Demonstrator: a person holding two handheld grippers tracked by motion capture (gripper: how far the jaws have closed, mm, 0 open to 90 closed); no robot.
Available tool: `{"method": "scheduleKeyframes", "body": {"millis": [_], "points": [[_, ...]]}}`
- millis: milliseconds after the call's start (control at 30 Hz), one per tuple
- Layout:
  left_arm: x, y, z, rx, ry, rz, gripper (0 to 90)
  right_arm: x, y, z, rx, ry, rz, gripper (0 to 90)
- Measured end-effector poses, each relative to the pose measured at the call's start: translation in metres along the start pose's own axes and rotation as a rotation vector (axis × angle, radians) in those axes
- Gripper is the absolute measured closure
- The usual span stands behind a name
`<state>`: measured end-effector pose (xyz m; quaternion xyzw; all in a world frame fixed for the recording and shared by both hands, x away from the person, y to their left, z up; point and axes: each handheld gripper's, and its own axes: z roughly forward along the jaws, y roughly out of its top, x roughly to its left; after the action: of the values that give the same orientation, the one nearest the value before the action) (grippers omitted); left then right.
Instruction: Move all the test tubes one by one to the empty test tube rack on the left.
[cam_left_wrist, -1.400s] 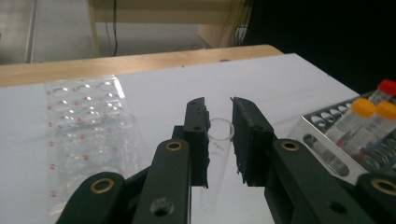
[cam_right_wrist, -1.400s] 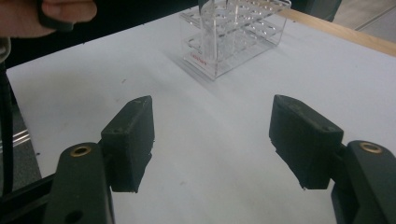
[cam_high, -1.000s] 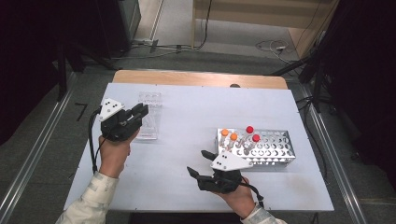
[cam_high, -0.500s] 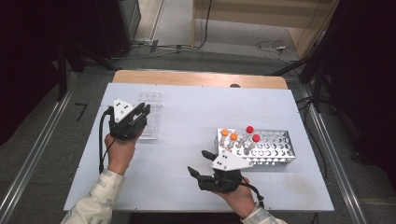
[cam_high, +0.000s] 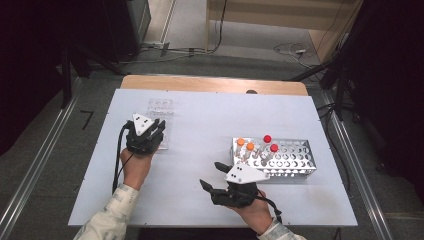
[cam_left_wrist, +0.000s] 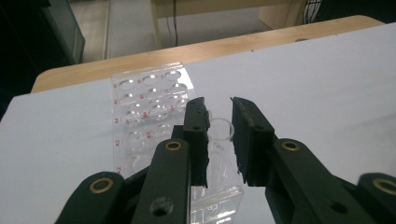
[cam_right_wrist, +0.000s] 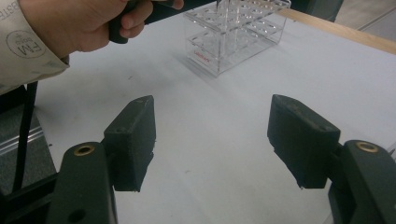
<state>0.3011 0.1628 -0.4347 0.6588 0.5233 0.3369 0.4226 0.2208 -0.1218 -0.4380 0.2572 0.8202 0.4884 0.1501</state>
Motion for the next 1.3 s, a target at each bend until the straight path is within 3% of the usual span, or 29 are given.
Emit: {"method": "scheduleKeyframes", "body": {"millis": [300, 500, 600, 800, 1033, 1300], "points": [[0.000, 0.002, -0.007, -0.020, -0.037, -0.026, 65.9, -0.001, 0.000, -0.002, -0.007, -0.005, 0.005, 31.2], [-0.001, 0.003, -0.021, -0.060, 0.012, -0.064, 26.9, -0.007, -0.001, -0.015, -0.025, -0.025, 0.019, 31.3], [0.000, 0.003, -0.024, -0.064, 0.001, -0.096, 19.1, -0.012, -0.005, -0.023, -0.027, -0.051, 0.023, 31.5], [-0.001, 0.000, -0.027, -0.066, -0.008, -0.111, 15.4, -0.032, -0.019, -0.048, -0.025, -0.140, 0.065, 31.8], [-0.004, 0.000, -0.026, -0.060, -0.011, -0.093, 15.1, -0.054, -0.033, -0.072, -0.024, -0.230, 0.119, 32.1], [-0.007, -0.001, -0.026, -0.052, -0.009, -0.083, 15.2, -0.075, -0.046, -0.083, -0.011, -0.333, 0.147, 32.9]]}}
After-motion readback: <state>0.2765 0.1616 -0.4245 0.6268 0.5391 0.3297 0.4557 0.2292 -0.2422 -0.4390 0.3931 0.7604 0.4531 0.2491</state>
